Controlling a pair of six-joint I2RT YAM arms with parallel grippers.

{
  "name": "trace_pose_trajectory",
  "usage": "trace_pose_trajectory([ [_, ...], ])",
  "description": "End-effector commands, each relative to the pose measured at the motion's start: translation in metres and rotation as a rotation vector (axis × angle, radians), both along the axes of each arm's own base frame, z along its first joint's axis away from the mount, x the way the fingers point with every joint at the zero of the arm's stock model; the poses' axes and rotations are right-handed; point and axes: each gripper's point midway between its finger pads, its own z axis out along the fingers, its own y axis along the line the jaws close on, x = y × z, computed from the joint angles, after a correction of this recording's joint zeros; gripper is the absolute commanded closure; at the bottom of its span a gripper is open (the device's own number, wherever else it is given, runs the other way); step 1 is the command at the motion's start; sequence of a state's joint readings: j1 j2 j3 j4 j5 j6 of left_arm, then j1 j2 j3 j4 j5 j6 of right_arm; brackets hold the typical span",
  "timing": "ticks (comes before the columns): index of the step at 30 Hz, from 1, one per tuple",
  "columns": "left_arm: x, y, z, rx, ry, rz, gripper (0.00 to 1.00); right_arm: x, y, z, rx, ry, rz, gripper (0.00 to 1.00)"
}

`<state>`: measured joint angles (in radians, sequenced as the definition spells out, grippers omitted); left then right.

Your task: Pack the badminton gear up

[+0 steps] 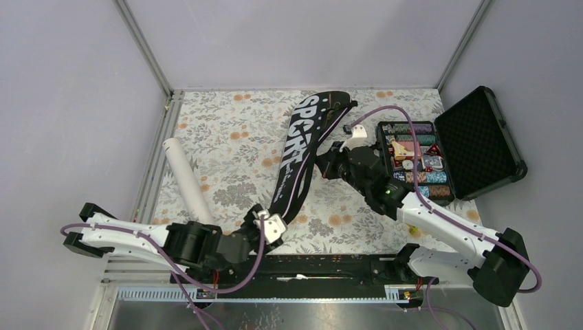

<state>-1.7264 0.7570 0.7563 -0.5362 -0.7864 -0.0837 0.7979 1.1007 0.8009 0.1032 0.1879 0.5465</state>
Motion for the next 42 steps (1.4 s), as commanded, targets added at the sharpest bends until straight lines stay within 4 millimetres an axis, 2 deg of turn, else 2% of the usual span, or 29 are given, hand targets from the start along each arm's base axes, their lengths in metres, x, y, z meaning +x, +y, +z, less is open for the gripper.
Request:
trace_pose_trajectory([
  [1, 0.008, 0.006, 0.027, -0.168, 0.007, 0.057, 0.46, -0.002, 0.008, 0.054, 0.173, -0.104, 0.03, 1.0],
  [3, 0.008, 0.008, 0.03, -0.187, 0.011, 0.054, 0.52, -0.006, 0.009, 0.052, 0.184, -0.104, 0.049, 1.0],
  [8, 0.012, 0.012, 0.031, -0.175, 0.011, 0.085, 0.56, -0.019, 0.018, 0.051, 0.183, -0.107, 0.142, 1.0],
  [12, 0.012, 0.012, 0.035, -0.193, 0.028, 0.104, 0.57, -0.05, 0.03, 0.054, 0.165, -0.111, 0.331, 1.0],
  [20, 0.018, 0.013, 0.046, -0.26, 0.053, 0.139, 0.58, -0.11, 0.033, 0.05, 0.034, -0.214, 0.612, 1.0],
  [24, 0.02, 0.012, 0.051, -0.266, 0.058, 0.145, 0.59, -0.148, 0.04, 0.056, 0.026, -0.298, 0.772, 1.0],
  [27, 0.021, 0.009, 0.05, -0.25, 0.067, 0.149, 0.59, -0.166, 0.044, 0.063, 0.055, -0.322, 0.839, 1.0],
  [31, 0.023, 0.003, 0.05, -0.24, 0.077, 0.154, 0.59, -0.18, 0.047, 0.064, 0.071, -0.317, 0.893, 1.0],
  [36, 0.026, -0.002, 0.05, -0.232, 0.09, 0.159, 0.6, -0.189, 0.055, 0.05, 0.058, -0.276, 0.927, 1.0],
  [42, 0.031, -0.004, 0.047, -0.227, 0.115, 0.177, 0.6, -0.207, 0.062, 0.048, 0.079, -0.241, 1.001, 1.0],
])
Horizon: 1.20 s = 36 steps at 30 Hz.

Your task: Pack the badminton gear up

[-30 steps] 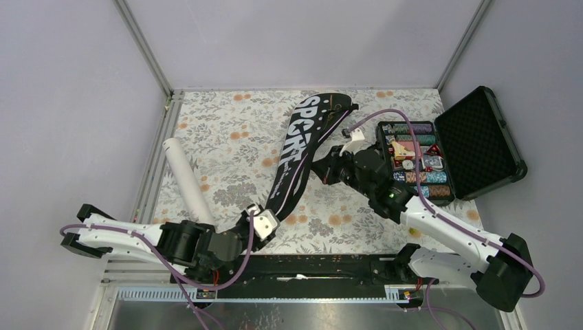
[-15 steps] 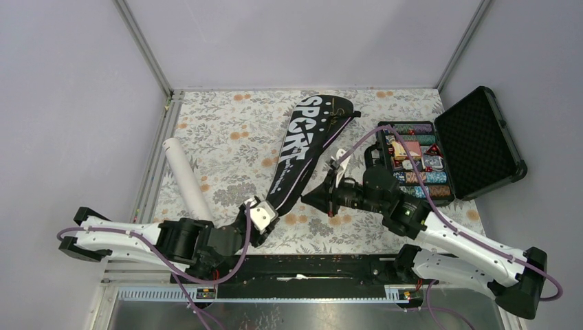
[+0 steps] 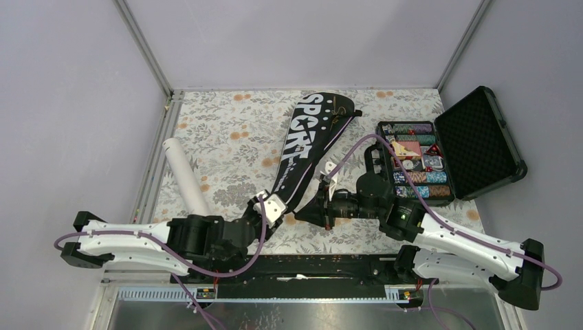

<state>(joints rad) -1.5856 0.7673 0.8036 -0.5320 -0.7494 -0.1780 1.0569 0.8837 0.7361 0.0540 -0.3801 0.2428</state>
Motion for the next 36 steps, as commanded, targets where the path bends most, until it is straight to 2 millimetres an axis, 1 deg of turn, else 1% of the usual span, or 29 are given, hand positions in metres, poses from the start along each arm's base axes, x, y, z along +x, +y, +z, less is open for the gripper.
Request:
trace_pose_trajectory([
  [1, 0.006, -0.008, 0.033, -0.128, 0.024, 0.039, 0.6, -0.027, 0.01, 0.016, 0.05, -0.003, 0.123, 1.0],
  [6, 0.008, -0.011, 0.036, -0.135, 0.029, 0.038, 0.61, -0.022, 0.014, -0.01, -0.002, 0.029, 0.073, 1.0],
  [10, 0.01, -0.013, 0.031, -0.123, 0.041, 0.039, 0.61, -0.02, 0.021, -0.026, -0.04, 0.069, 0.049, 1.0],
  [12, 0.01, -0.013, 0.029, -0.119, 0.049, 0.042, 0.61, -0.007, 0.018, -0.03, -0.061, 0.064, -0.031, 1.0],
  [14, 0.01, -0.012, 0.026, -0.11, 0.057, 0.048, 0.61, 0.012, 0.008, -0.032, -0.08, 0.027, -0.151, 1.0],
  [16, 0.01, -0.01, 0.022, -0.101, 0.065, 0.056, 0.61, 0.026, -0.006, -0.029, -0.076, -0.008, -0.25, 0.89],
  [18, 0.011, -0.008, 0.018, -0.095, 0.07, 0.066, 0.6, 0.031, -0.021, -0.018, -0.045, -0.03, -0.31, 0.74],
  [23, 0.014, -0.005, 0.002, -0.083, 0.099, 0.105, 0.6, 0.032, -0.06, -0.02, -0.089, -0.012, -0.414, 0.38],
  [24, 0.014, -0.005, -0.003, -0.078, 0.116, 0.122, 0.59, 0.031, -0.072, -0.028, -0.131, -0.002, -0.438, 0.29],
  [25, 0.013, -0.005, -0.009, -0.069, 0.132, 0.129, 0.59, 0.031, -0.084, -0.029, -0.147, 0.002, -0.471, 0.24],
  [27, 0.01, -0.008, -0.022, -0.043, 0.159, 0.135, 0.59, 0.035, -0.109, -0.027, -0.153, 0.007, -0.559, 0.17],
  [28, 0.009, -0.009, -0.028, -0.037, 0.17, 0.137, 0.59, 0.036, -0.121, -0.023, -0.138, 0.008, -0.601, 0.14],
  [29, 0.009, -0.01, -0.032, -0.032, 0.178, 0.139, 0.58, 0.037, -0.131, -0.02, -0.125, 0.01, -0.634, 0.1],
  [30, 0.008, -0.012, -0.036, -0.028, 0.184, 0.139, 0.58, 0.039, -0.14, -0.014, -0.108, 0.012, -0.669, 0.03],
  [31, 0.008, -0.014, -0.039, -0.028, 0.192, 0.142, 0.57, 0.038, -0.147, -0.011, -0.098, 0.017, -0.689, 0.01],
  [33, 0.008, -0.019, -0.043, -0.034, 0.211, 0.139, 0.57, 0.039, -0.16, -0.009, -0.096, 0.029, -0.732, 0.0],
  [36, 0.01, -0.026, -0.049, -0.045, 0.258, 0.142, 0.54, 0.048, -0.185, -0.013, -0.102, 0.082, -0.886, 0.0],
])
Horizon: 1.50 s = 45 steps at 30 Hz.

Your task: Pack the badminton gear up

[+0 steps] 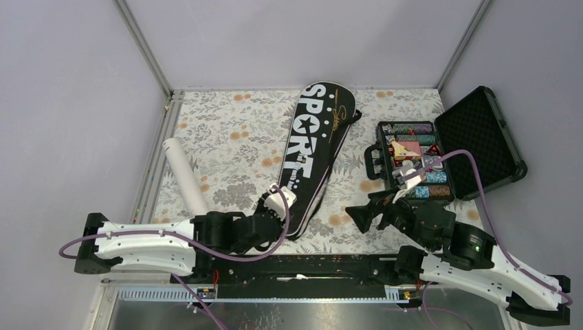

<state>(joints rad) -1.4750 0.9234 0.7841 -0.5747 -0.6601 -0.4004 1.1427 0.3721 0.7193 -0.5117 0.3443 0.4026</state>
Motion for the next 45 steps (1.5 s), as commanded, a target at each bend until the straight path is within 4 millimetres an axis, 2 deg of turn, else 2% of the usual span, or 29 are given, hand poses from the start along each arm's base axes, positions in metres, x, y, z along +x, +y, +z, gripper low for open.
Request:
trace_pose_trajectory([
  [1, 0.001, -0.022, 0.005, -0.109, 0.074, 0.024, 0.54, 0.017, -0.046, -0.005, -0.017, 0.072, -0.271, 0.0],
  [6, -0.006, -0.04, -0.004, -0.068, 0.133, -0.01, 0.49, 0.019, -0.066, -0.011, -0.094, 0.113, -0.366, 0.0],
  [10, -0.004, -0.047, 0.007, -0.076, 0.131, -0.008, 0.38, 0.019, -0.064, -0.018, -0.178, 0.117, -0.349, 0.0],
  [12, -0.001, -0.045, 0.021, -0.108, 0.115, 0.009, 0.27, 0.02, -0.065, -0.023, -0.2, 0.123, -0.357, 0.01],
  [13, 0.001, -0.042, 0.029, -0.132, 0.104, 0.022, 0.2, 0.02, -0.066, -0.026, -0.208, 0.128, -0.364, 0.01],
  [14, 0.002, -0.038, 0.038, -0.159, 0.095, 0.034, 0.05, 0.02, -0.067, -0.027, -0.205, 0.134, -0.375, 0.0],
  [15, 0.004, -0.034, 0.047, -0.185, 0.085, 0.048, 0.02, 0.02, -0.069, -0.027, -0.203, 0.138, -0.39, 0.01],
  [21, 0.017, 0.008, 0.101, -0.368, 0.017, 0.167, 0.01, 0.02, -0.08, -0.023, -0.187, 0.141, -0.429, 0.0],
  [25, 0.018, 0.037, 0.134, -0.501, -0.013, 0.195, 0.01, 0.019, -0.083, -0.01, -0.155, 0.122, -0.418, 0.0],
  [29, 0.015, 0.064, 0.156, -0.619, -0.015, 0.203, 0.01, 0.019, -0.088, 0.006, -0.106, 0.1, -0.425, 0.0],
  [33, 0.011, 0.087, 0.168, -0.723, 0.002, 0.211, 0.01, 0.018, -0.092, 0.023, -0.045, 0.085, -0.43, 0.0],
  [38, 0.009, 0.111, 0.175, -0.773, -0.004, 0.218, 0.01, 0.018, -0.097, 0.03, -0.025, 0.059, -0.429, 0.0],
  [45, 0.01, 0.119, 0.167, -0.754, -0.027, 0.218, 0.01, 0.018, -0.099, 0.041, -0.003, 0.027, -0.415, 0.0],
])
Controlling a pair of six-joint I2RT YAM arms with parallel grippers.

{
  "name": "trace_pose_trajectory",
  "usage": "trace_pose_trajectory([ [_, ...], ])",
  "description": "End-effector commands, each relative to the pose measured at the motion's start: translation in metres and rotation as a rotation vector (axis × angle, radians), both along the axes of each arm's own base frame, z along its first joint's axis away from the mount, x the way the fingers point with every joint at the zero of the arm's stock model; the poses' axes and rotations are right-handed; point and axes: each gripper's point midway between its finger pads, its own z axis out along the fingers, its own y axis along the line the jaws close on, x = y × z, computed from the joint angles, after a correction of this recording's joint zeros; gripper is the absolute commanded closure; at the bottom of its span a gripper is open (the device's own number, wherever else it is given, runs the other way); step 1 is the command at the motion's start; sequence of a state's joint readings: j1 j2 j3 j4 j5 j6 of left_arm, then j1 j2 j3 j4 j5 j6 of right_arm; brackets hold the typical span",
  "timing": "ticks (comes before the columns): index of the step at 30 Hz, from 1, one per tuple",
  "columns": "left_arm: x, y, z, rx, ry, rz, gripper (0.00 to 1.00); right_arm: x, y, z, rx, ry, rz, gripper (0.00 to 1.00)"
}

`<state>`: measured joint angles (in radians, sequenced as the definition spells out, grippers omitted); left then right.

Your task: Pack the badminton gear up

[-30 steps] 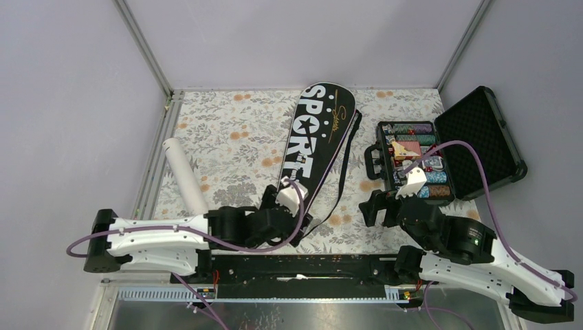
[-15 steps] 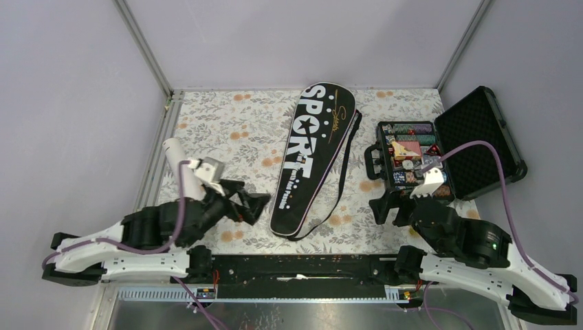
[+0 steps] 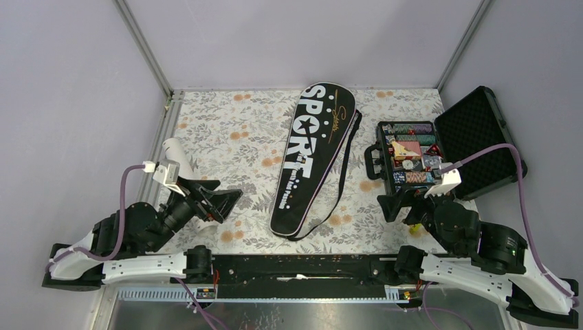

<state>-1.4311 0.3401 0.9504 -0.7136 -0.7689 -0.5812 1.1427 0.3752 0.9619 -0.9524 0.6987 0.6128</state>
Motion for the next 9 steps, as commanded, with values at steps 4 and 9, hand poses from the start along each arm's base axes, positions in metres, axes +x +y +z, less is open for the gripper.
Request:
trace_pose_trajectory([
  [4, 0.003, 0.0057, 0.0103, -0.011, -0.029, 0.018, 0.01, 0.0046, -0.0026, 0.0257, 0.056, -0.064, -0.017, 0.0],
  [9, 0.0019, 0.0026, 0.0092, 0.001, -0.031, 0.006, 0.01, 0.0045, 0.0, 0.0213, 0.048, -0.046, -0.017, 0.0],
])
